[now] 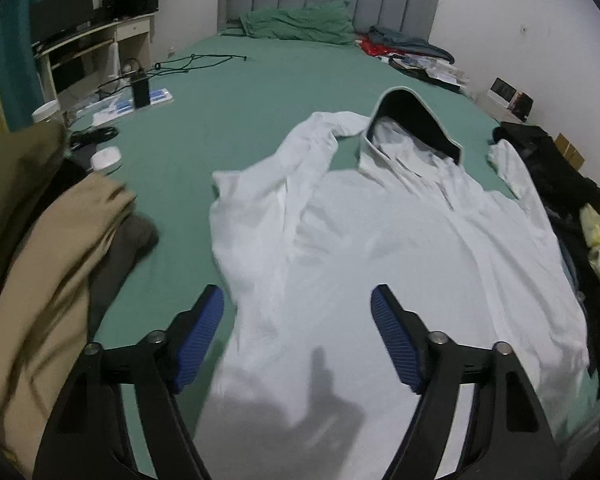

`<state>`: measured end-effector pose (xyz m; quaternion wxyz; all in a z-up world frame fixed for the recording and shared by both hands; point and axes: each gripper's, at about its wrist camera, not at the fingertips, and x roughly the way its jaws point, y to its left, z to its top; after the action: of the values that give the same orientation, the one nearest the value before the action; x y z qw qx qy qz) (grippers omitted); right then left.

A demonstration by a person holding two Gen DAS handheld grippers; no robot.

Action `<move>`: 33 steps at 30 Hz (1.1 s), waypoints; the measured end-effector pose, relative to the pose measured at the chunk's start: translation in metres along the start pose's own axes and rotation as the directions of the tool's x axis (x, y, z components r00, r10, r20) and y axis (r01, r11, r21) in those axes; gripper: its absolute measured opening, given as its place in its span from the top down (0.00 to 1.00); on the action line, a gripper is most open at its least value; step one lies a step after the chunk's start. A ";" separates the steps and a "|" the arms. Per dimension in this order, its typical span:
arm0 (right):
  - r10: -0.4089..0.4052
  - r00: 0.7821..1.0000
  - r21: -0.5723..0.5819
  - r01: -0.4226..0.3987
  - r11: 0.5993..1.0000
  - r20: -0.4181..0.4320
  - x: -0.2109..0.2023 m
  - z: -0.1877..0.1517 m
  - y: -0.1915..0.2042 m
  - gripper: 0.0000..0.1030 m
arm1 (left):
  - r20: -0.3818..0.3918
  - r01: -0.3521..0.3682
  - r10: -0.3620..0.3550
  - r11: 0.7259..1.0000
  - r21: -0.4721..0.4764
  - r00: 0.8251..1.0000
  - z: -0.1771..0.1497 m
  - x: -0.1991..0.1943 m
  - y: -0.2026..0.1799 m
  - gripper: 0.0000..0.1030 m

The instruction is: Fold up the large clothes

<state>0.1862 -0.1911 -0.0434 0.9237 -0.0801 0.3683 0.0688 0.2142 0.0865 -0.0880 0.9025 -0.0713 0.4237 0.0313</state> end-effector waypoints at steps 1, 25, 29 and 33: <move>0.003 1.000 -0.010 -0.004 1.000 -0.006 0.009 0.005 -0.002 0.03 | -0.004 -0.009 0.009 1.000 0.007 1.000 0.008 0.010 0.000 0.34; 0.058 0.988 -0.068 -0.068 0.995 -0.143 0.091 -0.003 -0.030 0.03 | -0.135 -0.040 0.052 0.995 0.092 0.989 0.121 0.215 -0.030 0.97; 0.086 0.986 -0.047 -0.093 0.995 -0.144 0.089 -0.001 -0.031 0.03 | -0.114 -0.059 0.062 0.998 0.030 0.992 0.121 0.197 -0.016 0.98; 0.116 0.984 -0.009 -0.119 0.993 -0.138 0.083 0.002 -0.035 0.03 | -0.051 -0.033 0.032 0.999 -0.002 0.998 0.121 0.148 -0.018 0.98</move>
<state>0.2542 -0.2194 -0.0961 0.8898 -0.0709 0.4343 0.1208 0.4026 0.0873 -0.1237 0.8907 -0.0665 0.4474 0.0448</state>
